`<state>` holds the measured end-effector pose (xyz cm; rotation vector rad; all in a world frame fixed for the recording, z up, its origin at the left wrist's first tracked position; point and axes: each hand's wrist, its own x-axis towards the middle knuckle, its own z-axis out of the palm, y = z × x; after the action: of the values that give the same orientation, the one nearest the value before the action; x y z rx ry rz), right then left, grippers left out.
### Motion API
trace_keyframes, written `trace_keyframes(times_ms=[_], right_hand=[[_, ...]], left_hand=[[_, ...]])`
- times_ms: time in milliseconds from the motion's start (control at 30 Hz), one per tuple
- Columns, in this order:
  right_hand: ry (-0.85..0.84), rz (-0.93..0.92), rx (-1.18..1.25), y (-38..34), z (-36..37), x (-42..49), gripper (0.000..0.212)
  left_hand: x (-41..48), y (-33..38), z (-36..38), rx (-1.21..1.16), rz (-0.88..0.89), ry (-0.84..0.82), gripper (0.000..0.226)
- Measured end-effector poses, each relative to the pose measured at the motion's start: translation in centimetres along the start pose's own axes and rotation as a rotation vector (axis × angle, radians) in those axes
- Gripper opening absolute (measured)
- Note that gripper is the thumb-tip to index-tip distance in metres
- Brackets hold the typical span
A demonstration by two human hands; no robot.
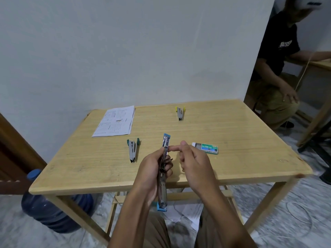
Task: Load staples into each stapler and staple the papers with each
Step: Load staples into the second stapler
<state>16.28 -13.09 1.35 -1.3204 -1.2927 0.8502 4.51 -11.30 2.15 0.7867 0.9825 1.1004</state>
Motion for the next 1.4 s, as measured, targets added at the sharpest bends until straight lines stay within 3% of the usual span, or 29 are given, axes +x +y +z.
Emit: trace_keyframes(times_ms=[200, 300, 500, 633, 733, 900, 1100, 1200, 1267, 1400], right_hand=[[-0.028, -0.071, -0.054, -0.4, 0.1, 0.0, 0.039], [-0.062, -0.098, -0.056, 0.0, 0.6, 0.2, 0.069], [-0.107, 0.047, 0.055, -0.2, 0.6, 0.4, 0.040], [-0.114, 0.061, 0.045, -0.5, 0.6, 0.1, 0.053], [-0.100, 0.030, 0.018, -0.4, 0.8, -0.1, 0.050], [-0.070, -0.033, -0.055, 0.2, 0.6, 0.0, 0.077], [0.004, -0.022, 0.099, 1.2, 0.9, 0.6, 0.048], [0.179, 0.186, 0.426, 1.2, 1.4, 1.5, 0.045], [0.172, 0.401, 0.655, 1.3, 1.9, 2.2, 0.044], [0.022, 0.800, 1.037, 0.6, 2.7, 3.2, 0.045]], left_hand=[[-0.4, 0.5, 0.1, 0.173, 0.083, 0.021, 0.034], [-0.4, 0.6, 0.2, 0.259, 0.115, 0.044, 0.037], [-0.2, 0.7, 0.0, 0.257, 0.122, 0.056, 0.035], [-0.2, 0.6, -0.1, 0.249, 0.109, 0.068, 0.029], [-0.2, 0.4, -0.1, 0.220, 0.108, 0.070, 0.032], [0.2, 0.1, -0.4, 0.206, 0.103, 0.069, 0.036], [0.6, -0.1, -0.5, 0.202, 0.080, 0.074, 0.030], [0.9, 0.2, -0.3, 0.266, 0.078, 0.086, 0.030], [1.2, 0.5, 0.0, 0.438, 0.157, 0.097, 0.032], [1.6, 0.7, 0.9, 1.263, 0.495, -0.010, 0.033]])
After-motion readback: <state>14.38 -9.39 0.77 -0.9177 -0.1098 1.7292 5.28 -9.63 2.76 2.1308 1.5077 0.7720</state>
